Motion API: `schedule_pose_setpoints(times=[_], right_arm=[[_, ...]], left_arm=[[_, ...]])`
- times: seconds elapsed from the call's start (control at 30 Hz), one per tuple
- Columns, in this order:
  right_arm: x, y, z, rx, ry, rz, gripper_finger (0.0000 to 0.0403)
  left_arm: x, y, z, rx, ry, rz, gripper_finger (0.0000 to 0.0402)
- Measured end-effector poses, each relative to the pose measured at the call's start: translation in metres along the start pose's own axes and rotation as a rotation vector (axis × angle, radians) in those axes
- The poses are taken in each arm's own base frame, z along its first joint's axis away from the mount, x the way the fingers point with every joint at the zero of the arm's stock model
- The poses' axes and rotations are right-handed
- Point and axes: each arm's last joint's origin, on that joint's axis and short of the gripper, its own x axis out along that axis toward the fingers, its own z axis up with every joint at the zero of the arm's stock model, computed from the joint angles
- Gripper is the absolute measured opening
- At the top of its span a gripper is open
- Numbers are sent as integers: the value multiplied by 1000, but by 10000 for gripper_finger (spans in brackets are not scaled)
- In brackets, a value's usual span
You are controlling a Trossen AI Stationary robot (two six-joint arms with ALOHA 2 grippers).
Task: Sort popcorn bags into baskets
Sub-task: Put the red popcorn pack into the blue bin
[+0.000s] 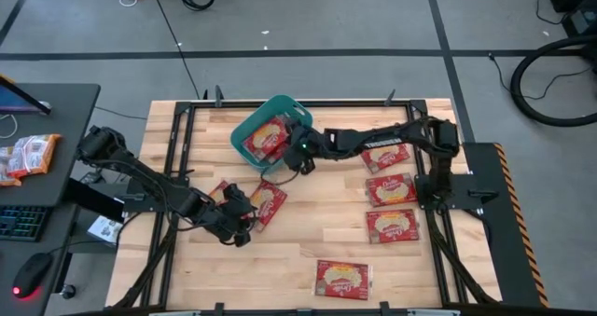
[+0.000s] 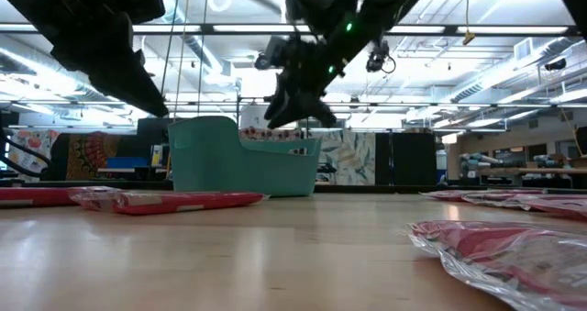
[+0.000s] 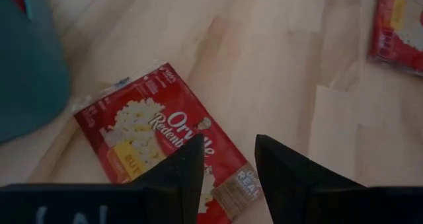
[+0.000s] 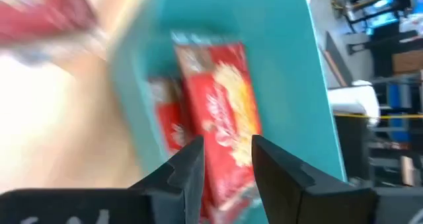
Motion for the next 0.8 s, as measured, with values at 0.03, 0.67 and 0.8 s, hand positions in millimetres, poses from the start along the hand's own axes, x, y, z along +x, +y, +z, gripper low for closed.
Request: schedule_pose_setpoints(times=[0.03, 0.67, 0.8], right_arm=[[-5, 4, 5, 7, -8, 16, 130], [-46, 118, 64, -46, -181, 252, 130], [-46, 139, 57, -57, -211, 258, 130]], left_arm=[[0, 1, -1, -6, 0, 11, 141], [70, 17, -31, 47, 188, 245, 141], [88, 10, -32, 70, 152, 185, 141]])
